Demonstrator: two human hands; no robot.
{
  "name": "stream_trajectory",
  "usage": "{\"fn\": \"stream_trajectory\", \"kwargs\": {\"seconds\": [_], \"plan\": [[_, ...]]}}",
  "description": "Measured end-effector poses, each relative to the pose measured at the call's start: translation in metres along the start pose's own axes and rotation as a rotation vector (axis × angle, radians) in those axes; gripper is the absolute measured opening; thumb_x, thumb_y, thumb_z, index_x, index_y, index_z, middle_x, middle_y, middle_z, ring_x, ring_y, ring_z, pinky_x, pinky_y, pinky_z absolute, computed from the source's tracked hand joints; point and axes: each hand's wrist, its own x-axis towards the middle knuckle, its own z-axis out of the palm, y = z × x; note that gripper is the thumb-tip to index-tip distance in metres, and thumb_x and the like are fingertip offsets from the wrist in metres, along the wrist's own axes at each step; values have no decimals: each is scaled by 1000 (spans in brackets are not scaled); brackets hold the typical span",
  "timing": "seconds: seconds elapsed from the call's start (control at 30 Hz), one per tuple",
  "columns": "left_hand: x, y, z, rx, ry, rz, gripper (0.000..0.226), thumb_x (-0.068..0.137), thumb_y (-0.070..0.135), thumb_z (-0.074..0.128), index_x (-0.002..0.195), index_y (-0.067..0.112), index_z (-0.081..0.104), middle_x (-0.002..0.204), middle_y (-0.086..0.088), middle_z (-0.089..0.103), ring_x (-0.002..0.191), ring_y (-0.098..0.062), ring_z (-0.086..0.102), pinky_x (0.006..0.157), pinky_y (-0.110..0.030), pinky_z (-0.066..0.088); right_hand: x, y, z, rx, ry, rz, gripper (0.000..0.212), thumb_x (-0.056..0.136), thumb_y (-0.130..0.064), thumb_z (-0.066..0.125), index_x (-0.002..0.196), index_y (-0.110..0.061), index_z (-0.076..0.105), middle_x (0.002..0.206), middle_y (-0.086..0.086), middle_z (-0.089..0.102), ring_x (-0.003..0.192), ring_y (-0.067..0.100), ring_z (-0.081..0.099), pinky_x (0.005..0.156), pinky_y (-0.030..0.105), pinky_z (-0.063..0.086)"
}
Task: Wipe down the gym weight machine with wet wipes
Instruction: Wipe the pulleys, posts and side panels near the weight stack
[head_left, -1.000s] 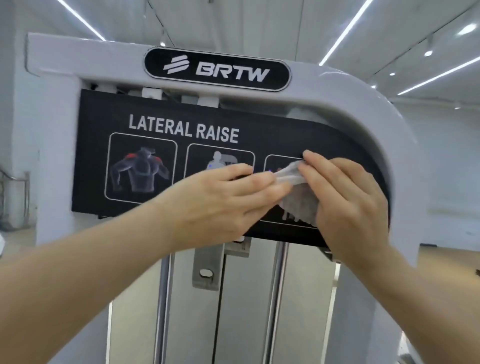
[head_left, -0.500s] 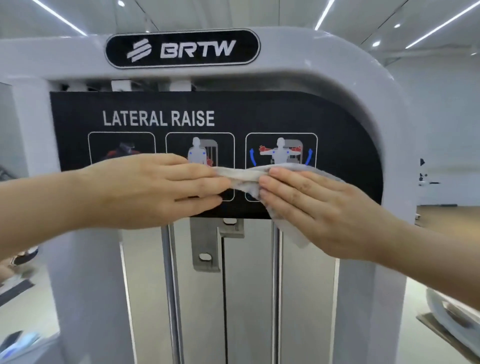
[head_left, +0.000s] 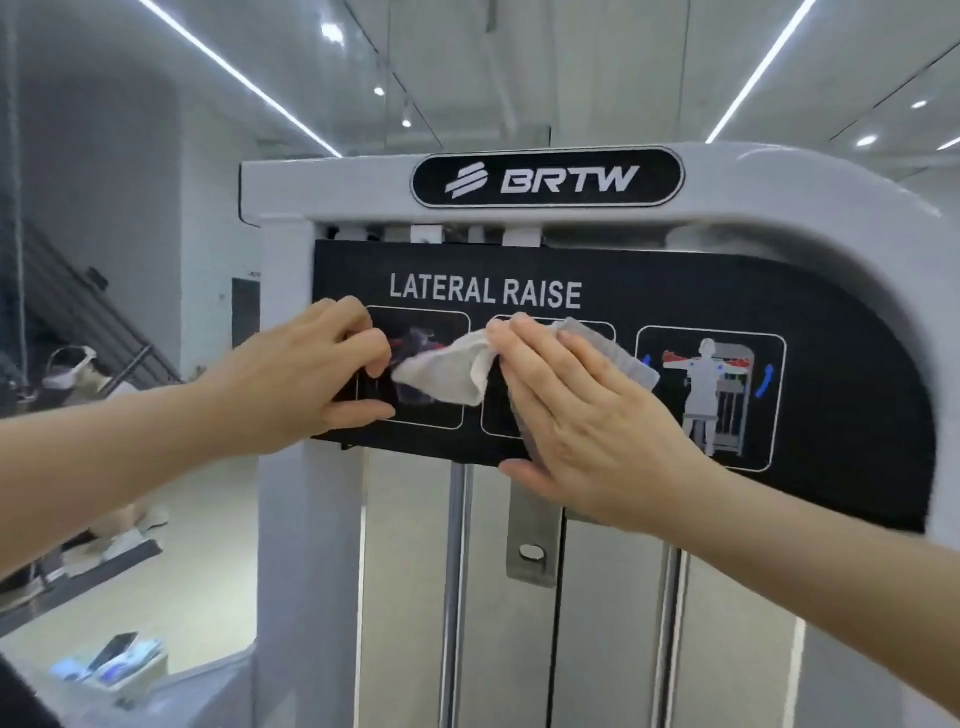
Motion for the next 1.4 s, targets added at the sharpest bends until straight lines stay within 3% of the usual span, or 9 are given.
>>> {"fn": "stream_trajectory", "kwargs": {"seconds": [0.27, 0.4, 0.63, 0.8, 0.9, 1.07, 1.2, 1.3, 1.4], "plan": [[-10, -9, 12, -334, 104, -394, 46, 70, 37, 82, 98, 23, 48, 96, 11, 39, 80, -16, 48, 70, -33, 42, 87, -66, 14, 166, 35, 168, 90, 92, -64, 38, 153, -1, 18, 163, 14, 12, 151, 27, 6, 122, 43, 1], [-28, -12, 14, -429, 62, -429, 50, 69, 22, 84, 98, 27, 44, 93, 14, 40, 80, -19, 52, 73, -42, 48, 71, -105, 25, 146, -47, -49, 92, 90, -65, 43, 152, -1, 23, 161, 14, 16, 151, 26, 11, 122, 42, 5], [-28, -19, 7, -547, 216, -650, 86, 75, 15, 79, 145, 20, 30, 114, 9, 42, 90, -9, 51, 79, -23, 41, 160, -55, 7, 233, 45, 149, 80, 93, -58, 20, 153, -6, 24, 161, 11, 19, 150, 23, 12, 121, 40, 2], [-50, -9, 23, -477, 30, -638, 44, 76, 17, 75, 105, 20, 42, 100, 9, 45, 89, -16, 53, 68, -18, 29, 115, -88, 28, 195, 30, -190, 70, 95, -48, 33, 146, 0, 39, 155, 16, 34, 147, 27, 26, 121, 43, 12], [-42, -12, 18, -572, 25, -731, 34, 81, 17, 70, 83, 25, 37, 84, 10, 47, 72, -8, 48, 56, -15, 33, 154, -73, 18, 214, 18, -142, 72, 96, -51, 29, 148, -1, 35, 158, 14, 28, 148, 26, 22, 121, 42, 12], [-22, -19, 4, -587, 104, -859, 70, 82, 33, 74, 137, 24, 31, 112, 4, 52, 93, -13, 54, 75, -27, 47, 233, -41, -5, 47, -32, 25, 87, 95, -68, 11, 154, -6, -4, 163, 10, -9, 150, 22, -11, 122, 43, -7], [-13, -15, -5, -505, 303, -682, 99, 78, 33, 78, 146, 46, 7, 130, 6, 34, 102, -11, 51, 86, -33, 51, 235, -8, -20, 137, -64, 265, 94, 92, -72, 12, 155, -2, 8, 162, 15, 11, 150, 26, 11, 122, 44, 8], [-3, -9, -5, -406, 314, -478, 98, 76, 36, 78, 141, 53, 7, 139, 11, 26, 122, -8, 35, 98, -30, 40, 200, 40, -36, 163, -67, 460, 84, 92, -73, 14, 115, -8, 61, 98, 12, 66, 92, 28, 65, 73, 39, 49], [9, -11, -12, -216, 258, -390, 94, 76, 40, 78, 146, 44, 15, 148, 10, 20, 132, -11, 21, 108, -37, 34, 187, 58, -49, 115, -117, 403, 54, 98, -63, 24, 111, -23, 57, 69, 1, 50, 62, 20, 51, 53, 30, 35]]}}
